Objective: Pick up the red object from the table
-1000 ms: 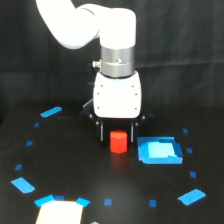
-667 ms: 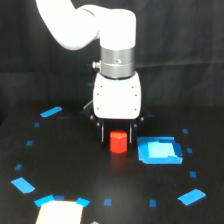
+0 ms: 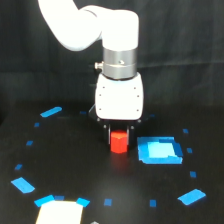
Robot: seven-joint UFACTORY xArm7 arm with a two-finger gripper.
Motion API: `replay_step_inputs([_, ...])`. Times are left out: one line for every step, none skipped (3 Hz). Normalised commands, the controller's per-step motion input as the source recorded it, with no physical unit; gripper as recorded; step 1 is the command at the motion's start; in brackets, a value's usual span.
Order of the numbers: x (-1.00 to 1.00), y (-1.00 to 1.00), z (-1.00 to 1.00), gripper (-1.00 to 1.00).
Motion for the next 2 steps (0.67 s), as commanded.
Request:
replay_step_inputs([-0.96,-0.26,0.37,-1.0])
replay_step_inputs([-1.0,-0.23,1.0,-1.0])
